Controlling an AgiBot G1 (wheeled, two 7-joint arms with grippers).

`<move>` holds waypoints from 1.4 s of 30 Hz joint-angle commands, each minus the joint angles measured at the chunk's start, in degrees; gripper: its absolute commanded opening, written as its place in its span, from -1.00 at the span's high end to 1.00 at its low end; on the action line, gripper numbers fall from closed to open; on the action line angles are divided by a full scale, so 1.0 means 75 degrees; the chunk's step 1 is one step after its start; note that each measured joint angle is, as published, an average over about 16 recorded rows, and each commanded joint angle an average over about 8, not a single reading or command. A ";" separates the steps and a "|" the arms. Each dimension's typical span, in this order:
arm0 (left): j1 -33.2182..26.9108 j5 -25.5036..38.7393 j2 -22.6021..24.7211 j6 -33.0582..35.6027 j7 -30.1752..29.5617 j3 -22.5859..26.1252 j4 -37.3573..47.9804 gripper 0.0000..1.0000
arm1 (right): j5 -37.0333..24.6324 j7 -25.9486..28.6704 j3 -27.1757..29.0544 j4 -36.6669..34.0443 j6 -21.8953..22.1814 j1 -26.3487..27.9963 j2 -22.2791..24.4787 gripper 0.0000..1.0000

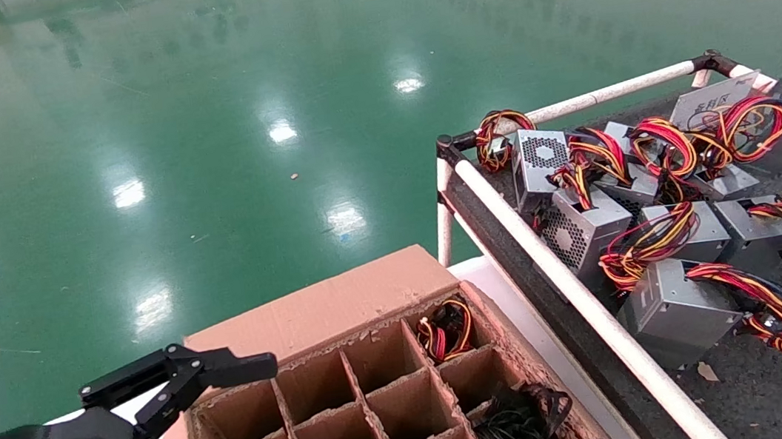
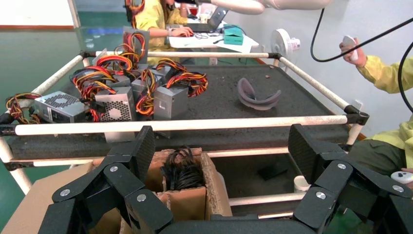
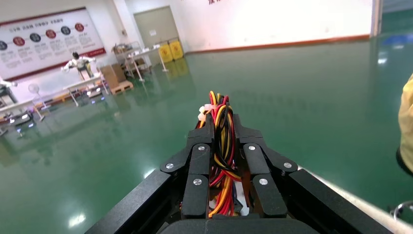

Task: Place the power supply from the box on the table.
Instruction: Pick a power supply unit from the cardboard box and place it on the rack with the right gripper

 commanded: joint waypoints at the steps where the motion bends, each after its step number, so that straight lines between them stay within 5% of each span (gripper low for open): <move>1: 0.0000 0.0000 0.0000 0.0000 0.0000 0.0000 0.0000 -1.00 | -0.0014 0.0001 -0.0009 -0.0002 0.0014 -0.0100 -0.0050 1.00; 12: 0.0000 0.0000 0.0000 0.0000 0.0000 0.0001 0.0000 -1.00 | -0.0103 -0.0231 -0.0068 0.0051 0.0228 -0.0613 -0.0321 1.00; 42: -0.0001 -0.0001 -0.0001 -0.0001 0.0001 0.0002 0.0000 -1.00 | -0.0084 -0.0264 -0.0055 0.0157 0.0225 -0.0613 -0.1142 1.00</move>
